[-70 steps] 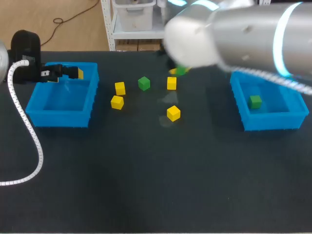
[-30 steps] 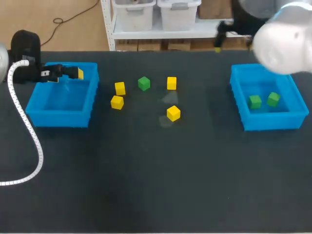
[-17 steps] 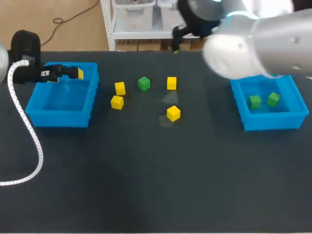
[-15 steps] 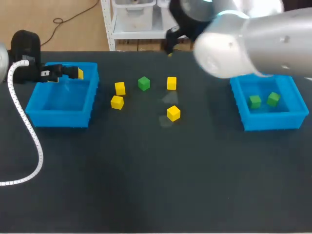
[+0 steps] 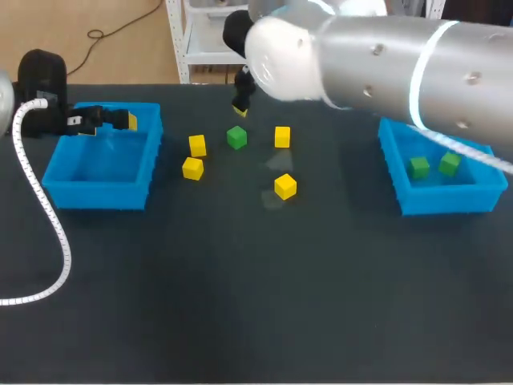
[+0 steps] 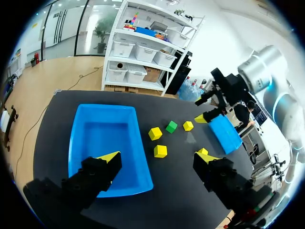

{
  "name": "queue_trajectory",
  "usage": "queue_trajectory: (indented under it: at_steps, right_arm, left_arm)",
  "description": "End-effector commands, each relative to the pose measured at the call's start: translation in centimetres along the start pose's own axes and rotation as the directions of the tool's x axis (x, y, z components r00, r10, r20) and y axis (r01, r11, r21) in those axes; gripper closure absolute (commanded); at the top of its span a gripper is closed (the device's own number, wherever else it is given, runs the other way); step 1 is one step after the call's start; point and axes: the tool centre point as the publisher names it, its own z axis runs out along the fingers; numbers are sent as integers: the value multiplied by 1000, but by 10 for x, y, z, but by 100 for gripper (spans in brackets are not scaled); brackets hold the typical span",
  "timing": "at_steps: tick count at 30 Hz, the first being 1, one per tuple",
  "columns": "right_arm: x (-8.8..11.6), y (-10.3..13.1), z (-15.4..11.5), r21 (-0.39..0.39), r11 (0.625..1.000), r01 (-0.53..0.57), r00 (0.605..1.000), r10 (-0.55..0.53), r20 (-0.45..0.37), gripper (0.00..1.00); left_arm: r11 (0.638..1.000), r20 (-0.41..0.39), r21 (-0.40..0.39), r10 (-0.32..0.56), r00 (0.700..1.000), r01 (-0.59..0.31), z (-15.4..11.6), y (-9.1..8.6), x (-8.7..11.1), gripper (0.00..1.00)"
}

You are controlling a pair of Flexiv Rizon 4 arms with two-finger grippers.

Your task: Put the green cubes in the right bin and the yellow cubes in the left bin.

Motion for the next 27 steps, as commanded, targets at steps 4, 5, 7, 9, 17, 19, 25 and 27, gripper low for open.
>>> queue_trajectory:
  at_steps: [4,5,7,9,17,19,25,27]
  right_arm:
    - [-9,0,7,-27,1000,-1,1000,1,-6,0]
    - [-8,1,4,-19,1000,-10,1000,10,0,0]
    - [-7,3,-1,-1,1000,-27,999,27,20,0]
    - [-7,3,-1,-1,1000,-27,999,27,20,0]
    - [-7,3,-1,-1,1000,-27,999,27,20,0]
    - [-7,3,-1,-1,1000,-27,999,27,20,0]
    - [1,-1,13,-32,998,-60,998,60,-12,0]
    - [-1,0,18,-35,998,-60,998,60,-12,0]
  left_arm:
    - [1000,7,10,2,1000,-2,0,2,1,0]
    - [1000,7,10,2,1000,-2,0,2,1,0]
    - [1000,7,10,2,1000,-2,0,2,1,0]
    - [1000,7,10,2,1000,-2,0,2,1,0]
    - [1000,7,10,2,1000,-2,0,2,1,0]
    - [1000,7,10,2,1000,-2,0,2,1,0]
    - [1000,7,10,2,1000,-2,0,2,1,0]
    - [1000,7,10,2,1000,-2,0,2,1,0]
